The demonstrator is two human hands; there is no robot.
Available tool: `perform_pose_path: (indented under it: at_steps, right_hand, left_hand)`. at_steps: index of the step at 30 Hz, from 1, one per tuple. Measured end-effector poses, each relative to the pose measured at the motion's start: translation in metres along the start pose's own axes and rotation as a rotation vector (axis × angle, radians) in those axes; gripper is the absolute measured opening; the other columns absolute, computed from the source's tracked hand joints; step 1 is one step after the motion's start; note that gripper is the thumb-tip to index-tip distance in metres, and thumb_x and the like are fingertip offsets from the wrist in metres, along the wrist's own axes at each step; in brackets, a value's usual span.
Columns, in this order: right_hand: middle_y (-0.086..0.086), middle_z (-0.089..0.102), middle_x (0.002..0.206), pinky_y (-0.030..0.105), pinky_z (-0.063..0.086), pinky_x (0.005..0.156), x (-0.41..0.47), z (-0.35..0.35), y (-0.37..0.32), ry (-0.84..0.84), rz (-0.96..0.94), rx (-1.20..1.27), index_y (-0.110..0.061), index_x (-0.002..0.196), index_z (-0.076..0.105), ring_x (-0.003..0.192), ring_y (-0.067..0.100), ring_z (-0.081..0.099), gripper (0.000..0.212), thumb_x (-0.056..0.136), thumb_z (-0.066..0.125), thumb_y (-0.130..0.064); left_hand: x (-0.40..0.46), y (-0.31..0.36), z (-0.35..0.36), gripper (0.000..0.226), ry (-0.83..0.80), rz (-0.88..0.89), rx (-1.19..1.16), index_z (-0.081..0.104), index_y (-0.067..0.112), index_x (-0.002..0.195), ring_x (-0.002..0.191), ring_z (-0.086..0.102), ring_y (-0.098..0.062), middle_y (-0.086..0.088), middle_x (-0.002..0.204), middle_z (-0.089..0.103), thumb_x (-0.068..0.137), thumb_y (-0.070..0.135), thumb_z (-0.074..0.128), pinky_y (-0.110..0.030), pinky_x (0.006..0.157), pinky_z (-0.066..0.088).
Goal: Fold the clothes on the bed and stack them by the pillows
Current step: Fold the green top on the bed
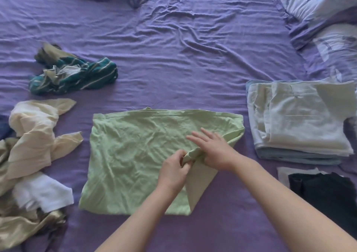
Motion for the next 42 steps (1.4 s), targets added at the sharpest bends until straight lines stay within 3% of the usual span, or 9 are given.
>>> perform_pose_path:
  at_steps: [4,7,10,16,22,28,31,37,42]
  right_hand:
    - [-0.010,0.055,0.101,0.043,0.019,0.102,0.030,-0.003,-0.009,-0.231,-0.052,-0.086,-0.037,0.106,0.052,0.121,0.018,0.041,0.033,0.076,0.062,-0.028]
    - [-0.007,0.057,0.095,0.046,0.023,0.102,0.040,-0.019,-0.001,-0.277,-0.047,-0.301,-0.034,0.084,0.043,0.110,0.022,0.045,0.018,0.078,0.056,-0.023]
    - [-0.003,0.062,0.104,0.053,0.019,0.107,0.046,-0.036,0.007,-0.245,-0.009,-0.544,-0.027,0.093,0.052,0.114,0.023,0.045,0.017,0.083,0.047,-0.013]
    - [-0.006,0.060,0.098,0.060,0.000,0.111,0.089,-0.067,-0.057,0.021,-0.195,-0.646,-0.021,0.102,0.054,0.121,0.018,0.039,0.024,0.087,0.043,-0.005]
    - [-0.001,0.058,0.114,0.057,0.000,0.113,0.142,-0.053,-0.116,0.084,-0.258,-0.714,-0.019,0.116,0.052,0.132,0.023,0.032,0.031,0.090,0.043,-0.004]
    - [-0.002,0.044,0.139,0.055,0.003,0.114,0.164,-0.046,-0.105,0.006,-0.130,-0.665,-0.027,0.134,0.040,0.142,0.023,0.017,0.044,0.093,0.045,-0.010]
    - [-0.001,0.052,0.128,0.057,0.003,0.113,0.169,-0.048,-0.104,0.043,-0.106,-0.706,-0.022,0.125,0.048,0.137,0.023,0.027,0.038,0.091,0.046,-0.006]
    - [-0.001,0.059,0.104,0.056,0.004,0.113,0.183,-0.071,-0.144,0.221,-0.179,-0.651,-0.017,0.110,0.057,0.123,0.022,0.039,0.025,0.091,0.045,-0.007]
    - [0.001,0.060,0.100,0.052,0.005,0.114,0.201,-0.060,-0.220,0.262,-0.339,-0.513,-0.015,0.103,0.060,0.120,0.022,0.042,0.017,0.091,0.048,-0.014]
  left_hand:
    - [0.003,-0.016,-0.032,0.017,-0.007,-0.032,-0.125,0.056,0.021,0.076,0.060,0.043,-0.004,0.009,0.065,0.050,0.084,0.010,0.066,-0.020,0.059,0.035]
    - [0.000,-0.036,-0.059,0.023,0.000,-0.111,-0.234,0.058,0.024,0.085,0.070,0.050,-0.008,0.006,0.073,0.056,0.085,0.001,0.062,-0.031,0.071,0.046]
    - [-0.005,-0.058,-0.082,0.026,-0.013,-0.176,-0.303,0.063,0.023,0.097,0.076,0.056,-0.013,0.001,0.082,0.062,0.087,0.000,0.061,-0.033,0.073,0.052]
    - [-0.021,-0.107,-0.128,0.022,0.000,-0.295,-0.277,0.063,0.016,0.083,0.062,0.052,-0.012,-0.004,0.070,0.056,0.085,-0.006,0.058,-0.021,0.057,0.050]
    - [-0.041,-0.160,-0.159,0.021,-0.085,-0.431,0.112,0.066,0.019,0.087,0.080,0.066,-0.019,0.000,0.079,0.070,0.076,0.006,0.054,-0.033,0.072,0.051]
    - [-0.023,-0.157,-0.150,0.043,-0.023,-0.337,0.445,0.054,0.030,0.115,0.108,0.058,-0.019,0.008,0.110,0.064,0.080,0.055,0.056,-0.029,0.077,0.042]
    - [-0.015,-0.143,-0.135,0.040,-0.065,-0.253,0.658,0.050,0.022,0.111,0.109,0.058,-0.026,-0.003,0.113,0.064,0.085,0.052,0.056,-0.033,0.080,0.043]
    - [-0.031,-0.155,-0.152,0.033,-0.220,-0.398,0.326,0.048,0.020,0.073,0.093,0.062,-0.021,0.003,0.087,0.064,0.075,0.047,0.067,-0.033,0.073,0.045]
    - [-0.056,-0.178,-0.178,0.028,-0.376,-0.475,0.326,0.060,0.019,0.076,0.091,0.065,-0.018,0.006,0.082,0.063,0.071,0.044,0.072,-0.033,0.076,0.050]
Point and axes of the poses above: each hand's wrist, its own x-axis towards the middle knuckle, its own z-axis out of the palm, y = z × x, the point moved 6 cm from there along x, towards the middle knuckle
